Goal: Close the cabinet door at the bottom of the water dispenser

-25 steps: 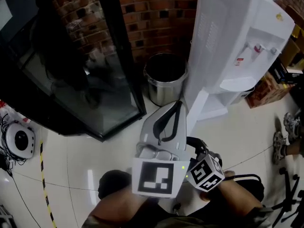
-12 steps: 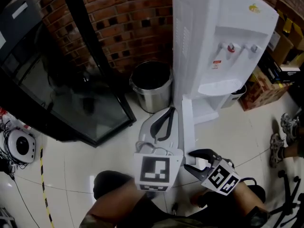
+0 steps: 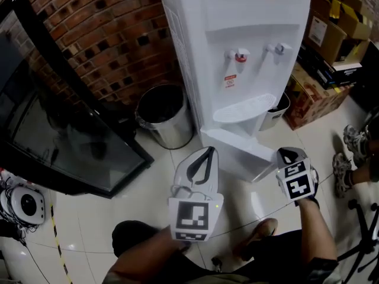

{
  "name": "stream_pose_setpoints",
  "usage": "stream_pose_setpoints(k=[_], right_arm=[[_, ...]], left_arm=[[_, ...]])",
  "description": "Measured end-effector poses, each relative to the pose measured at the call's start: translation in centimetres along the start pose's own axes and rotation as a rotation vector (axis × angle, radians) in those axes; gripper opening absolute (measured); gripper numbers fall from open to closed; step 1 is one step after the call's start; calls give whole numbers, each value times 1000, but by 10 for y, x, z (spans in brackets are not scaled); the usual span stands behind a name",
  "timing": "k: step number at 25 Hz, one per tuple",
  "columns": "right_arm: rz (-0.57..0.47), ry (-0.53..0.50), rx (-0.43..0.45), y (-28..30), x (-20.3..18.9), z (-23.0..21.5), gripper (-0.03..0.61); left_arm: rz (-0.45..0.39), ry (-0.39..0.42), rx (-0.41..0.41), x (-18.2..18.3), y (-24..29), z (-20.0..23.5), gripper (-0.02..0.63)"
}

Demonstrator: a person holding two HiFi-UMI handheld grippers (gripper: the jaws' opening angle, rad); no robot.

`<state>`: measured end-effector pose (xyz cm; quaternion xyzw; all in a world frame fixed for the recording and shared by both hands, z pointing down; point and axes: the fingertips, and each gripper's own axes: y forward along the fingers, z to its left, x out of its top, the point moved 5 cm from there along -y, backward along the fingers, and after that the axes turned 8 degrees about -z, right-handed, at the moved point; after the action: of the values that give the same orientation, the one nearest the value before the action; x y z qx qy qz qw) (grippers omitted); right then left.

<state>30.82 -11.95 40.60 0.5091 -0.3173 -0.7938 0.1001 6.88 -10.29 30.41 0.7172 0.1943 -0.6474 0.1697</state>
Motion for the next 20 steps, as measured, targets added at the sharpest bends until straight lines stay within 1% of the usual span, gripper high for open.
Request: stream_pose_setpoints(k=[1, 2, 3, 4, 5, 6, 13, 15, 20], right_arm=[[10, -17, -129, 8, -1, -22, 0], [12, 11, -182, 15, -3, -37, 0], [6, 82, -176, 19, -4, -44, 0], [-4, 162, -141, 22, -5, -46, 0], [-14, 220, -107, 25, -5, -45, 0], [-22, 241, -86, 26, -4, -42, 0], [-45, 125, -37, 35, 17, -13, 0], [-62, 120, -42, 35, 23, -11, 0], [-143, 161, -87, 24, 42, -15, 0]], left_arm=[[5, -1, 0, -2, 2, -1, 0], [10, -5, 2, -3, 3, -1, 0], [13, -10, 6, -4, 4, 0, 0], [12, -16, 10, -3, 5, 0, 0], [7, -20, 14, -2, 6, 1, 0], [2, -23, 16, -1, 6, 3, 0], [-8, -31, 13, 1, 8, 9, 0], [-9, -38, 19, 0, 6, 12, 0], [1, -41, 33, -3, 1, 22, 0]])
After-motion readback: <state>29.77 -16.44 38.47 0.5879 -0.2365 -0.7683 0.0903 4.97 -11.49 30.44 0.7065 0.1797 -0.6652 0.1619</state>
